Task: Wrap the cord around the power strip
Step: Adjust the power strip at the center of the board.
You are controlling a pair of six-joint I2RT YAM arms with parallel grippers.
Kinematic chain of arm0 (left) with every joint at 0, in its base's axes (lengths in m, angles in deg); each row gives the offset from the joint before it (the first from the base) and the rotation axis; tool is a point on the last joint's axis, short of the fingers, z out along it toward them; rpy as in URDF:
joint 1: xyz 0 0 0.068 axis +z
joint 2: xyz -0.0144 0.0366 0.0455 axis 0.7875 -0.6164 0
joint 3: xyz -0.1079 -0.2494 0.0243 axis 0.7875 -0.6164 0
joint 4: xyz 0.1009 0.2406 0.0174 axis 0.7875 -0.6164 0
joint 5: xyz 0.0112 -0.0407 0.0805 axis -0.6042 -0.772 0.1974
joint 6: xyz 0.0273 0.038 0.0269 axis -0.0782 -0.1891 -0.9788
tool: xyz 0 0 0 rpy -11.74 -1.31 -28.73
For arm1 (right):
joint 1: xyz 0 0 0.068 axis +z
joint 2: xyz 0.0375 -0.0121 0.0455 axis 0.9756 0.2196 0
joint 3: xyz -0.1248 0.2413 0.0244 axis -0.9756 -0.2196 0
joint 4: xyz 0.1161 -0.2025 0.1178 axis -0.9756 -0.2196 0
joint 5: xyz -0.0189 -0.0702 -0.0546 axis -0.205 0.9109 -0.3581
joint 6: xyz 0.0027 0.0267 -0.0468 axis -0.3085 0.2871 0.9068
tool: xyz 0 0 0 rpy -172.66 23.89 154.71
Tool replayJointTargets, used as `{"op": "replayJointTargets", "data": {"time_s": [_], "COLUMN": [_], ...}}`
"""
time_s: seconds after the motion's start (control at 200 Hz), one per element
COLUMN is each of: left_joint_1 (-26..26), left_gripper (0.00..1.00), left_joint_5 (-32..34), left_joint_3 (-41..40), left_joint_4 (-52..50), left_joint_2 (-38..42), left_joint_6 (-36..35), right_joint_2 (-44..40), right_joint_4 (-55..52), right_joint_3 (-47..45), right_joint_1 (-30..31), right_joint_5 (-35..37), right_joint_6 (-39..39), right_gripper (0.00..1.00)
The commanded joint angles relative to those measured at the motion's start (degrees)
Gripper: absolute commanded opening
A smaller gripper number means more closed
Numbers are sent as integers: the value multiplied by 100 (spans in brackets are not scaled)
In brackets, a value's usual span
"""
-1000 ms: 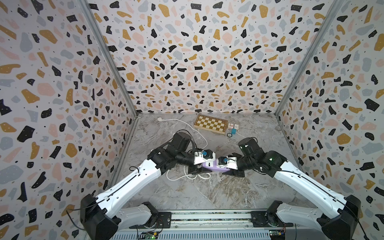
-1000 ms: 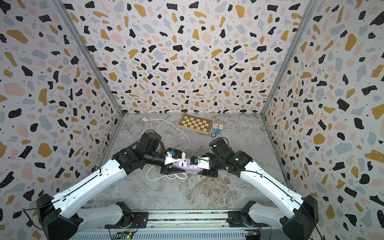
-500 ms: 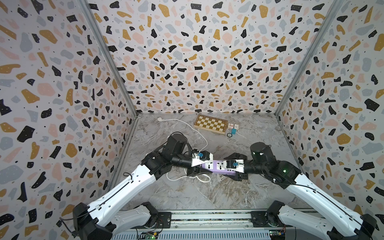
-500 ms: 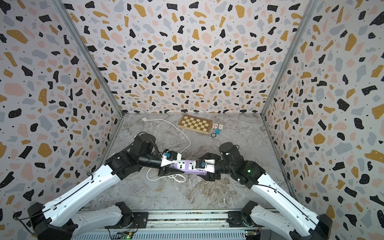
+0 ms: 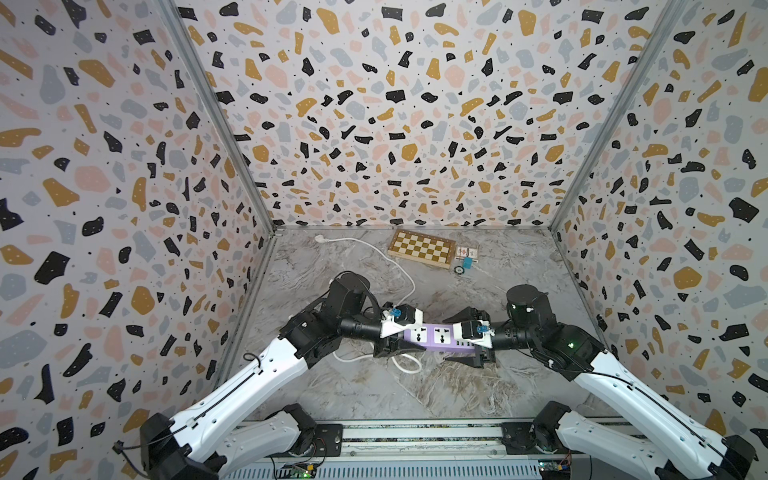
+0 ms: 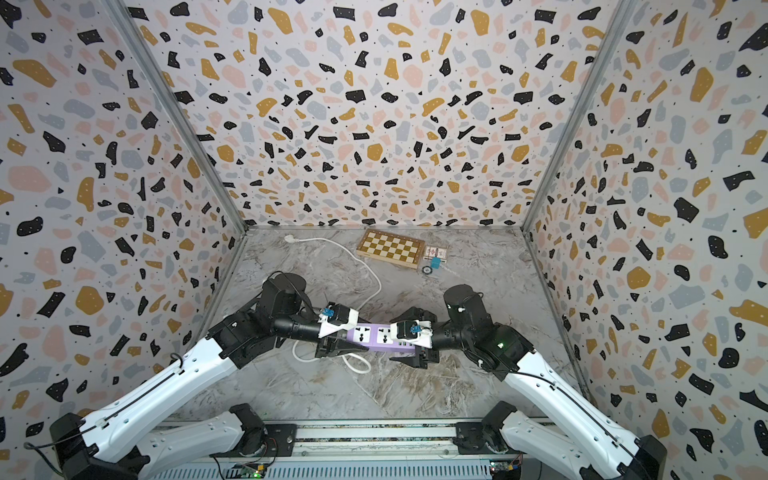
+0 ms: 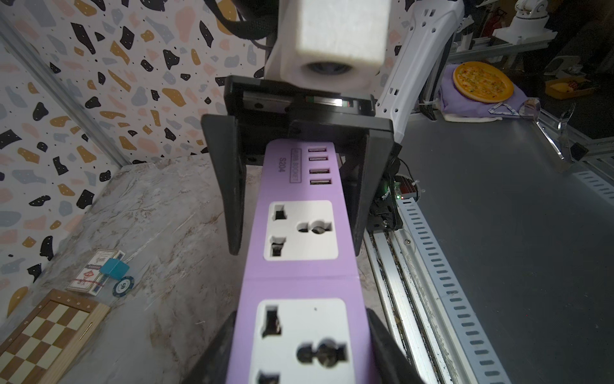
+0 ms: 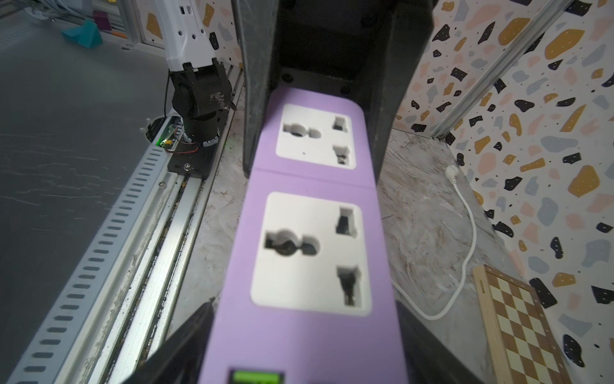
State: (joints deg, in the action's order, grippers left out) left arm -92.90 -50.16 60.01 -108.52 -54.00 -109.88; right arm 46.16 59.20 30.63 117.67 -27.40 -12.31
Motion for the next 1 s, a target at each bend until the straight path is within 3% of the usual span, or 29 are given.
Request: {"op": "replayJointTargets", "data": {"time_s": [0.0,0.24,0.36,0.466,0.551,0.641,0.781,0.911,0.996], "left_joint_1": [-18,-14,-18,-15,-14,-18,-18,-9,25], "left_gripper": [5,5,6,8,12,26,70,91,97], "left_joint_5": [-22,121,112,113,95,153,721,1668,2269], "left_joint_3": [-146,-542,-579,-600,-591,-571,-592,-930,-1165], "left_joint_4": [1068,1893,1942,2045,2036,2036,2104,2386,2428], "left_joint_2": [220,434,438,435,388,352,381,775,1171], "left_joint_6": [107,414,459,507,505,502,606,790,814], "right_joint_2": [61,206,222,270,327,360,383,233,83], "right_joint_4": [123,369,461,425,359,323,302,586,821], "right_joint_3": [196,159,151,167,193,191,134,-9,-118], "right_joint_1": [-10,-89,-135,-142,-142,-142,-163,-374,-593], "right_joint_5": [-348,-398,-456,-423,-394,-311,-41,172,196], "right_joint_6": [-289,-594,-675,-668,-659,-662,-649,-794,-907], "right_gripper": [83,75,65,49,46,41,31,22,19]}}
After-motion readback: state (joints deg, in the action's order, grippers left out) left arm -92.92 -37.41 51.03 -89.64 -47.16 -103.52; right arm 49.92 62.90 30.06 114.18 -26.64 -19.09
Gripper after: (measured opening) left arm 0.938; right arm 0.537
